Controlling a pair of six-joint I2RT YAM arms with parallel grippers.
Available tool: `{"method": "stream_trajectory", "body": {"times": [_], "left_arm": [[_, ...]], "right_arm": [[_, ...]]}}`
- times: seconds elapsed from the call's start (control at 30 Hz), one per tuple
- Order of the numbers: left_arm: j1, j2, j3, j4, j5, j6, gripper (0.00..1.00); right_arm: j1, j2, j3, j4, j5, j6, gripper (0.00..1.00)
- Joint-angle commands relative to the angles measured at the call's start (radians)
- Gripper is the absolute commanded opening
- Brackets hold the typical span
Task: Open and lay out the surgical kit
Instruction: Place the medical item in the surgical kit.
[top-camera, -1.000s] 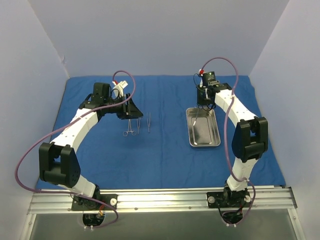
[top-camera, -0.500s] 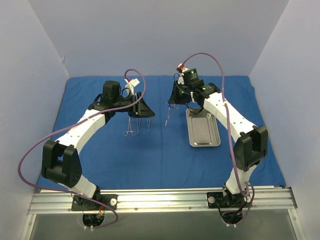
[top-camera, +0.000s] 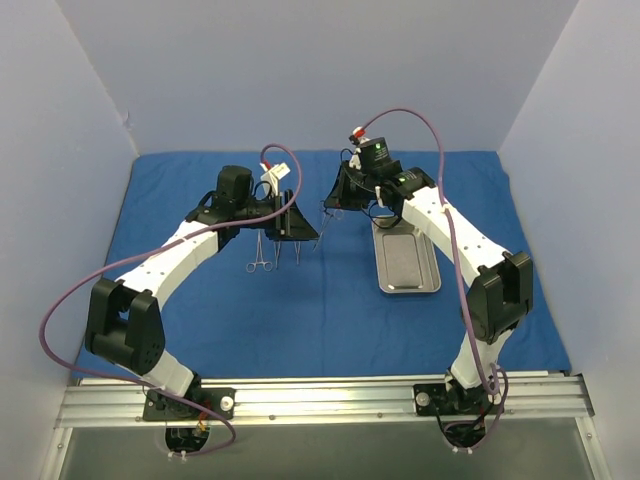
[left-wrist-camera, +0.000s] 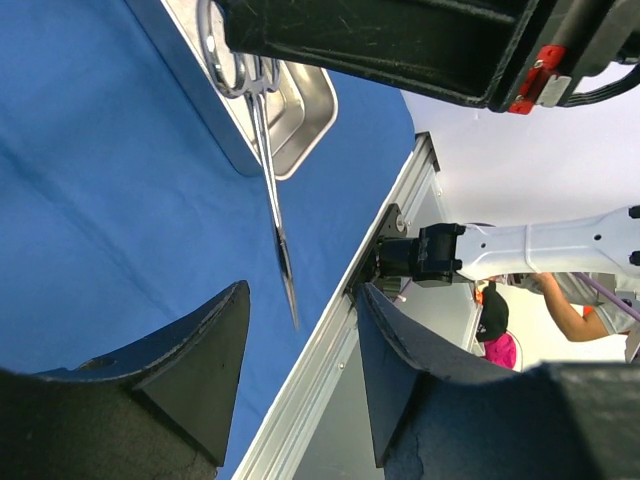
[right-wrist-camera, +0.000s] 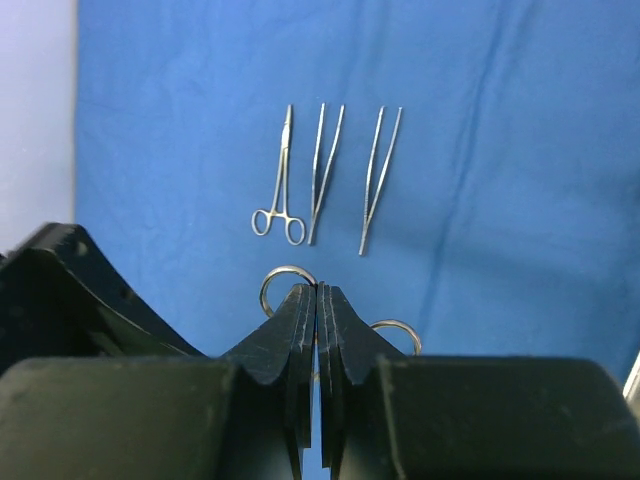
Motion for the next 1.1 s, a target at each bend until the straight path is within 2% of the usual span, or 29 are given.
{"method": "stream_trajectory", "body": {"times": [0.0,0.23,0.4,0.5,0.53,0.57,0.63,0.67,0.7,0.77,0.9,0.93,1.0,1.07], "left_arm": [[-0.016,0.004,-0.001,0.051,-0.004,-0.004,0.56],[-0.031,0.009,-0.011,0.050,-0.010,-0.003,0.53],[-0.033,0.004,-0.031,0.039,-0.020,0.004,0.43],[-0.031,0.001,-0.021,0.004,-0.029,0.023,0.24],[-0.030,0.000,-0.014,-0.017,-0.033,0.030,0.07],[-0.028,-0.008,-0.007,-0.031,-0.044,0.040,0.02],[-0.028,-0.017,0.018,-0.083,-0.069,0.075,0.02],[-0.028,-0.022,0.033,-0.109,-0.073,0.095,0.02],[-0.028,-0.022,0.047,-0.143,-0.072,0.141,0.02],[-0.030,-0.035,0.079,-0.235,-0.073,0.189,0.02],[-0.028,-0.106,0.036,-0.266,-0.017,0.238,0.02],[-0.030,-0.115,0.033,-0.304,0.037,0.244,0.02],[-0.037,-0.131,0.021,-0.338,0.056,0.223,0.02],[-0.051,-0.177,-0.040,-0.312,0.086,0.179,0.02]], "right_arm": [[0.007,-0.056,0.029,0.035,-0.015,0.043,0.00],[0.008,-0.093,-0.005,0.051,-0.015,0.079,0.00],[0.007,-0.122,-0.028,0.070,-0.029,0.115,0.00],[0.008,-0.136,-0.032,0.066,-0.043,0.127,0.00],[0.008,-0.141,-0.034,0.063,-0.043,0.132,0.00],[0.008,-0.147,-0.037,0.060,-0.044,0.132,0.00],[0.007,-0.159,-0.043,0.043,-0.079,0.103,0.00],[-0.005,-0.158,-0.038,0.014,-0.099,0.075,0.02],[-0.015,-0.149,-0.011,-0.026,-0.115,0.040,0.27],[-0.056,-0.144,0.008,-0.141,-0.164,-0.085,0.46],[-0.096,-0.199,-0.014,-0.172,-0.274,-0.241,0.55],[-0.102,-0.204,-0.012,-0.169,-0.312,-0.265,0.55],[-0.096,-0.213,-0.002,-0.169,-0.431,-0.359,0.54],[-0.098,-0.224,-0.014,-0.161,-0.527,-0.419,0.54]]}}
